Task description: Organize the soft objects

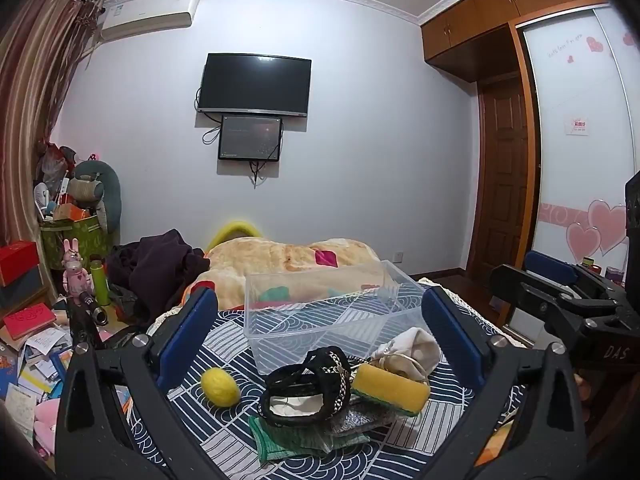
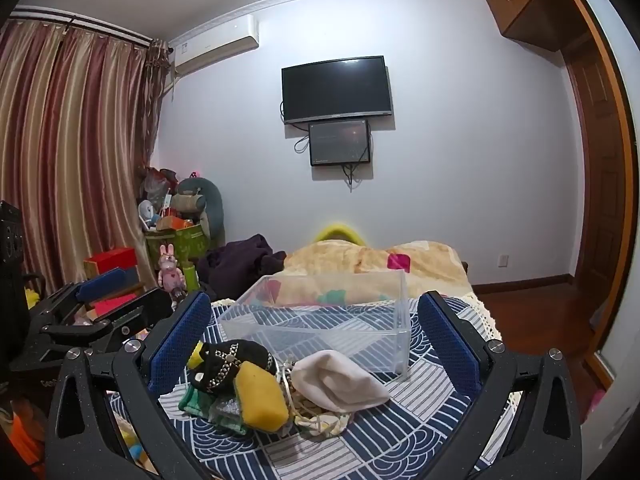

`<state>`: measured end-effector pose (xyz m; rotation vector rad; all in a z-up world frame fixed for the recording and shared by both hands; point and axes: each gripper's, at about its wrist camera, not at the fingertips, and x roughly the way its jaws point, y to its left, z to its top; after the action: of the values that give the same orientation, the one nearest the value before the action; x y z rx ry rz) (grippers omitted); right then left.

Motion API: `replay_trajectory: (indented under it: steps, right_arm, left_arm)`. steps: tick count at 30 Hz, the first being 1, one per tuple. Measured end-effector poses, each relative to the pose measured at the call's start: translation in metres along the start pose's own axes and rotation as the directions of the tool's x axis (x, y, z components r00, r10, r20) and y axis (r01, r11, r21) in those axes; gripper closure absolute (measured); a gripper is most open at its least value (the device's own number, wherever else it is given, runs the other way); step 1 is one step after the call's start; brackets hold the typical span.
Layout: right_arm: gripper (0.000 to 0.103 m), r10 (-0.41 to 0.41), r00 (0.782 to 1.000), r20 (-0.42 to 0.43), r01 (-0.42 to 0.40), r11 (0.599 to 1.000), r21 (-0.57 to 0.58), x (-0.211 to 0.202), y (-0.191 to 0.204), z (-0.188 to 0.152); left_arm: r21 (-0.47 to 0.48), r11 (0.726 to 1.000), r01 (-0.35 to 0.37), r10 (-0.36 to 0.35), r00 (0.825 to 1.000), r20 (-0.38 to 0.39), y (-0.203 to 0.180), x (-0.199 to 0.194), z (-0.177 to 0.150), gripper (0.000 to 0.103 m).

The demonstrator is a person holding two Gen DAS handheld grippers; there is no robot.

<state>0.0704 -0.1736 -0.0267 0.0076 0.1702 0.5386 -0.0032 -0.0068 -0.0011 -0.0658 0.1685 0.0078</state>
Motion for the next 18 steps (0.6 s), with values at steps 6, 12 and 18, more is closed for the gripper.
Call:
replay_trajectory:
  steps: [6,12,18]
  right_arm:
    - [0.000,0.001,1.000,0.005,-0.001,1.000,0.003,0.000,-0.001,0.001]
    - [0.000,-0.005,1.000,0.009,0.005,1.000,0.001,-0.001,-0.001,0.001]
    - [0.000,0.001,0.997,-0.079,-0.003,1.000,-0.027,0.013,-0.005,-0.011]
  left_arm:
    - [0.001,1.000,0.002,-0.002,1.000,-0.003,0.002,-0.001,0.002,0.000]
    - [0.002,1.000,0.001,-0.001,1.000,-0.017,0.010,0.002,0.005,0.000]
    - [-0.012,1.000,-0.021,0.020,0.996,-0.086,0.033,0.018,-0.006,0.000]
